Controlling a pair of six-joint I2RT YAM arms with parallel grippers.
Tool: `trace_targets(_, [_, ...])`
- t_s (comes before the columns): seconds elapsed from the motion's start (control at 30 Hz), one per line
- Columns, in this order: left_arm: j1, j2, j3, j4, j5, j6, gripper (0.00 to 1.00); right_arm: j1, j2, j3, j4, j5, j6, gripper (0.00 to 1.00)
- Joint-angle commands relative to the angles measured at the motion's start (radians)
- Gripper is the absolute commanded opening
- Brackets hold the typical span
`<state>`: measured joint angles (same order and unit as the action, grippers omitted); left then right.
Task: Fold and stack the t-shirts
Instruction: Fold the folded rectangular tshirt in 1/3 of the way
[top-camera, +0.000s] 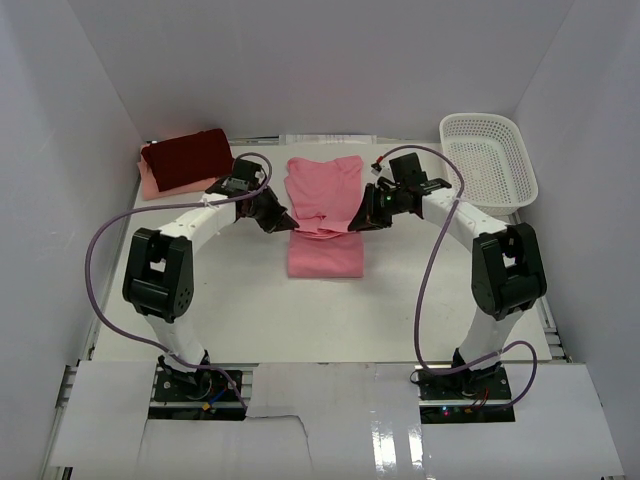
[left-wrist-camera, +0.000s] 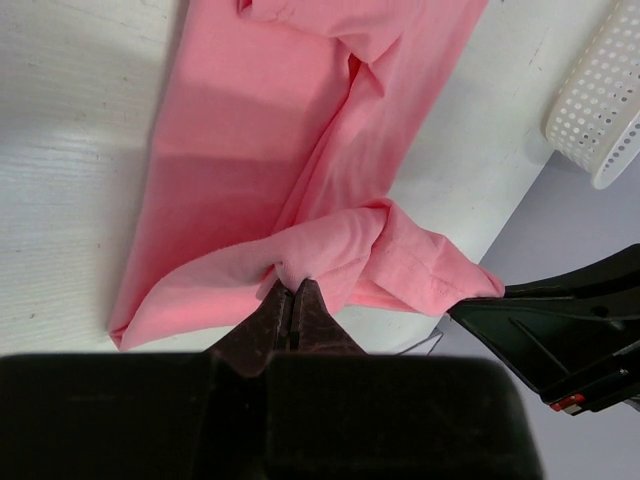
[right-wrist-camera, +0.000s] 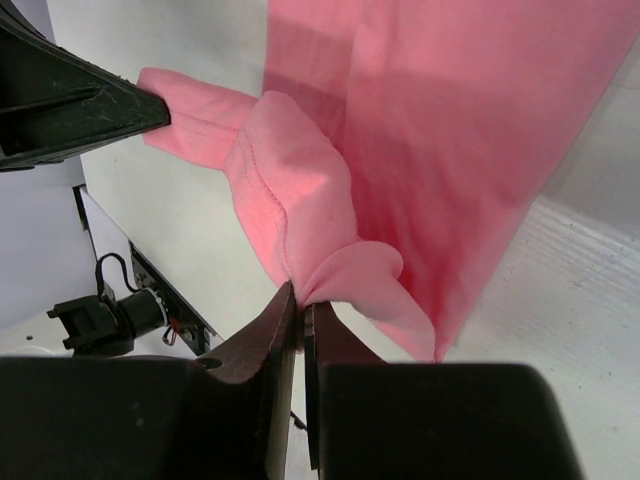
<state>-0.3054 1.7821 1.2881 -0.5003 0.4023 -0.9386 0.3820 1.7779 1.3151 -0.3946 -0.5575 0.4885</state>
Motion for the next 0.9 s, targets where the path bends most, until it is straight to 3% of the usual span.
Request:
trace_targets(0.0, [0.009, 0.0, 0.046, 0.009, -0.013, 0.017, 0.0, -0.009, 0.024, 0.058, -0.007, -0.024, -0.028, 0.08])
trace_targets(0.87, [0.037, 0.135, 0.2, 0.043, 0.012, 0.035, 0.0, -0.051, 0.183, 0.234, -0.043, -0.035, -0.065, 0.08])
